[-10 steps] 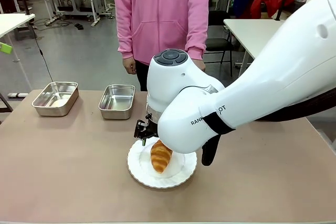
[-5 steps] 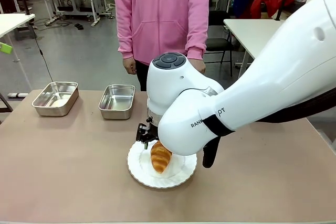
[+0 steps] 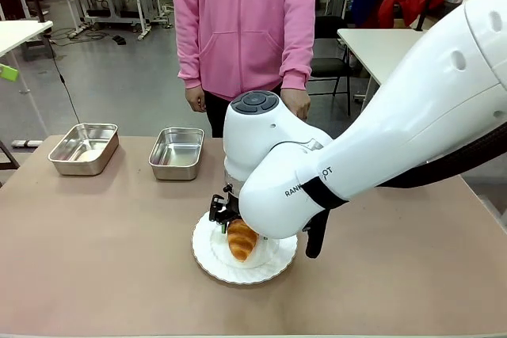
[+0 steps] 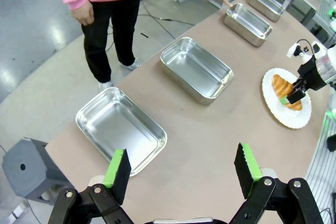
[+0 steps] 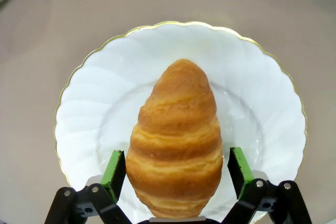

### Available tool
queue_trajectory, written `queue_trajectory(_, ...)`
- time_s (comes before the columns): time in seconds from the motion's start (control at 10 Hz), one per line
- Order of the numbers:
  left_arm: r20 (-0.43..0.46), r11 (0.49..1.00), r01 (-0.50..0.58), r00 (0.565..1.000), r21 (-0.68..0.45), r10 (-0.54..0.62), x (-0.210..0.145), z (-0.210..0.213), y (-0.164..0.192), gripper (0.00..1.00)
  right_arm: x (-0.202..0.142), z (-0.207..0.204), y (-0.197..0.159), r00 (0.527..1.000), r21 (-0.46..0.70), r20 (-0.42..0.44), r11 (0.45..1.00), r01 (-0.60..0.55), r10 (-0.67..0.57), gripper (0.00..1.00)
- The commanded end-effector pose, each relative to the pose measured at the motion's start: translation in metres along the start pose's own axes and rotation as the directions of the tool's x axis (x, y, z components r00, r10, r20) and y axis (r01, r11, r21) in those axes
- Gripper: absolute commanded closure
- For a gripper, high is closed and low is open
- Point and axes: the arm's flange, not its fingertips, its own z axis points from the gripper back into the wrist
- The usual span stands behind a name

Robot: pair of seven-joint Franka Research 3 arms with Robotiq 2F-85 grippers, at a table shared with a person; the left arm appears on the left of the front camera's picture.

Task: Place the bread in the container.
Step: Place the Butter Roll into the Airtight Container indicated by the human.

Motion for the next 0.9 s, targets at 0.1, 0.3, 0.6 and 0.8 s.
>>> queue_trajectory(0.1,0.007,1.000,0.015,1.000,-0.003,-0.015,0.0014,0.0015,-0.0014,0.00,-0.0035,0.0056,0.0032,1.000,0.012,0.013,1.000,-0.008,0.008,0.20)
queue_trajectory(0.3,0.007,1.000,0.015,1.000,-0.003,-0.015,0.0014,0.0015,-0.0014,0.00,-0.0040,0.0071,0.0042,1.000,0.008,0.007,1.000,-0.016,0.016,0.22)
queue_trajectory(0.6,0.007,1.000,0.015,1.000,-0.003,-0.015,0.0014,0.0015,-0.0014,0.00,-0.0050,0.0038,0.0038,1.000,0.005,0.004,1.000,-0.014,0.014,0.42)
queue_trajectory(0.8,0.007,1.000,0.015,1.000,-0.003,-0.015,0.0014,0.0015,-0.0014,0.00,-0.0050,0.0038,0.0038,1.000,0.005,0.004,1.000,-0.014,0.014,0.42)
